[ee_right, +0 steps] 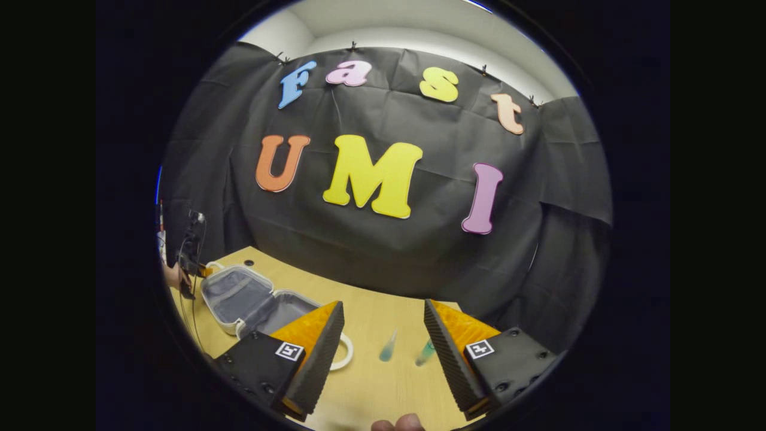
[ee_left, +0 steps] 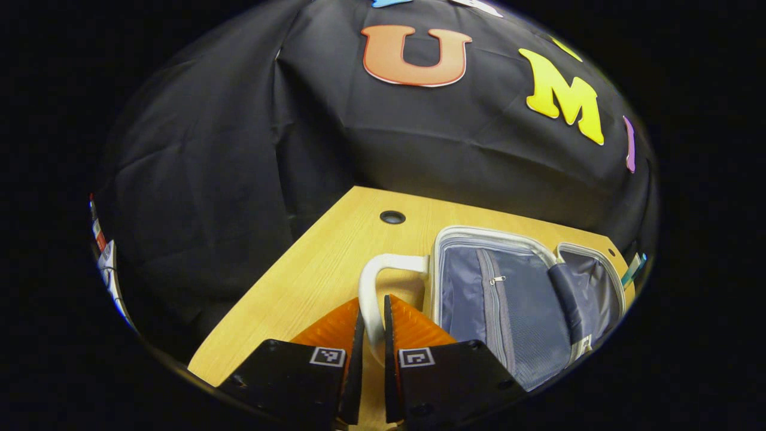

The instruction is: First open the suitcase, pack the skin care products into it, and then close the suitcase.

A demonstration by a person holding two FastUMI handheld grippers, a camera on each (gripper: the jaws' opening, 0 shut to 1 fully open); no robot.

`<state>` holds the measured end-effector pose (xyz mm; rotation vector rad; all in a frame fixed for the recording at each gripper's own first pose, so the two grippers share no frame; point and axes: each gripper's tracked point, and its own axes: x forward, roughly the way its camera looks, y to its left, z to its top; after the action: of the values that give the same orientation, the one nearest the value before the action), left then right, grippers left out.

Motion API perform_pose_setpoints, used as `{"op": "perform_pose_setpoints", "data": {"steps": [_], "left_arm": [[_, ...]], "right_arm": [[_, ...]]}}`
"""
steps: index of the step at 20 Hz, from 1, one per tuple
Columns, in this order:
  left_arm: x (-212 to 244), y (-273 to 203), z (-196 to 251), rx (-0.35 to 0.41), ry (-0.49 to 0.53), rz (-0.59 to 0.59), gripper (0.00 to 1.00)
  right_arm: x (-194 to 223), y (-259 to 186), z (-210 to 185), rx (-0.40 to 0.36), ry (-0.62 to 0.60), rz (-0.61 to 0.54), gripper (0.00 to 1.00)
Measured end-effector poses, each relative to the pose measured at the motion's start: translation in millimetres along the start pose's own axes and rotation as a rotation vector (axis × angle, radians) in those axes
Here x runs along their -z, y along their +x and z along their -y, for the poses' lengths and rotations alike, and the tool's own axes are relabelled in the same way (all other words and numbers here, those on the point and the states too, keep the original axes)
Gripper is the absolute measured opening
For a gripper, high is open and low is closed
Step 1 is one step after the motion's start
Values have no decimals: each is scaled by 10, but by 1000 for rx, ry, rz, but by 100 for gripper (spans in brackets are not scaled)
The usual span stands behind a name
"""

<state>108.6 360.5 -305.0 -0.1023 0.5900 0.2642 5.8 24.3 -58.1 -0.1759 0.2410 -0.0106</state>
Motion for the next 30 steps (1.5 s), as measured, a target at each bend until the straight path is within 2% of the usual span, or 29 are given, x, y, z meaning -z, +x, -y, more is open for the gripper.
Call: {"op": "perform_pose_setpoints", "data": {"steps": [2, 3, 4, 7, 9, 12, 15, 17, 22, 27, 30], "left_arm": [[80, 4, -86, -26, 0, -15, 24], [69, -29, -140, -43, -1, -2, 36], [21, -77, -160, -42, -16, 19, 58], [-162, -276, -54, -25, -44, 71, 100], [-316, -539, 62, -30, -28, 118, 100], [-611, -983, 466, 5, -3, 195, 100], [-789, -1451, 1052, 51, 57, 251, 98], [-844, -1729, 1460, 79, 63, 276, 98], [-822, -2259, 2370, 136, 22, 301, 98], [-694, -2525, 3260, 252, 87, 311, 98], [-583, -2575, 3775, 333, 103, 291, 98]], "right_arm": [[15, 9, -22, -3, 1, -1, 80], [37, 11, -34, -7, 7, -7, 80], [59, 7, -41, -10, 14, -13, 78], [67, 19, -57, -21, 25, -6, 78], [83, 22, -44, -27, 44, -1, 80], [117, 20, 27, -34, 80, 13, 78], [182, 23, 170, -28, 114, 23, 80], [250, 15, 287, -24, 142, 26, 80], [399, 26, 718, 3, 174, 29, 80], [583, 62, 1091, 36, 201, 8, 77], [655, 73, 1279, 41, 196, 4, 80]]}}
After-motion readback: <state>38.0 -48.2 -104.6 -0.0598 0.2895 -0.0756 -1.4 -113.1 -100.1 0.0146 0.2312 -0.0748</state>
